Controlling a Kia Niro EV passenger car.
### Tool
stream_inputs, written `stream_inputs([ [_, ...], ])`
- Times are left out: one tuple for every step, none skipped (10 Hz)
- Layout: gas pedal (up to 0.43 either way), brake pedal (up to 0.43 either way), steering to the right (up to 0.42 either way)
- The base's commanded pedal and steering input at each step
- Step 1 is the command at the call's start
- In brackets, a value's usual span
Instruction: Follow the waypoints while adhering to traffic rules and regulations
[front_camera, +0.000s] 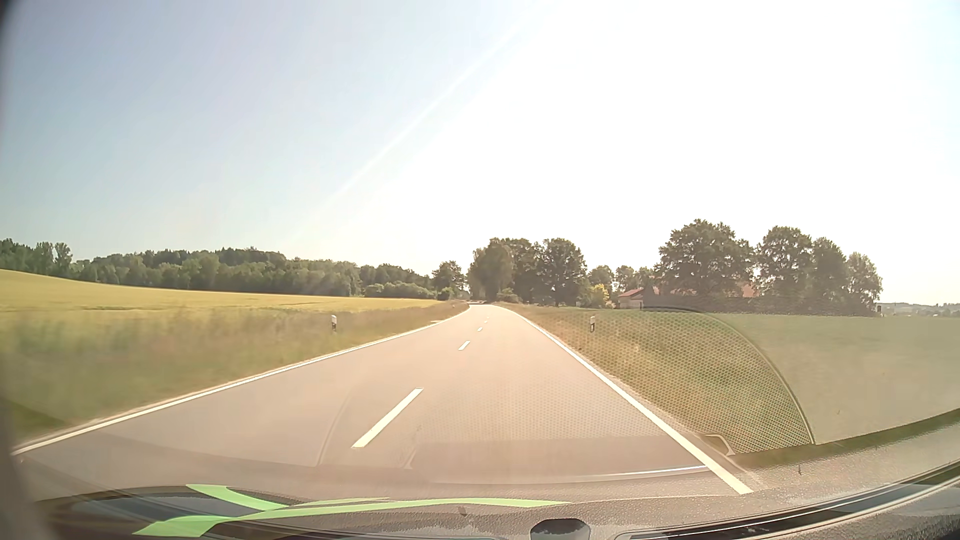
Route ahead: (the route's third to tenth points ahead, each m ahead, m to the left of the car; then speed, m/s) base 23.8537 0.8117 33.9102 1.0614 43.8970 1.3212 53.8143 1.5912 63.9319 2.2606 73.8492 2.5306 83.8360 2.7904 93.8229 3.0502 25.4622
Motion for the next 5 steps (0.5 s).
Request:
stream_inputs([
  [0.220,0.000,-0.004],
  [0.220,0.000,-0.004],
  [0.220,0.000,-0.004],
  [0.220,0.000,-0.004],
  [0.228,0.000,-0.004],
])
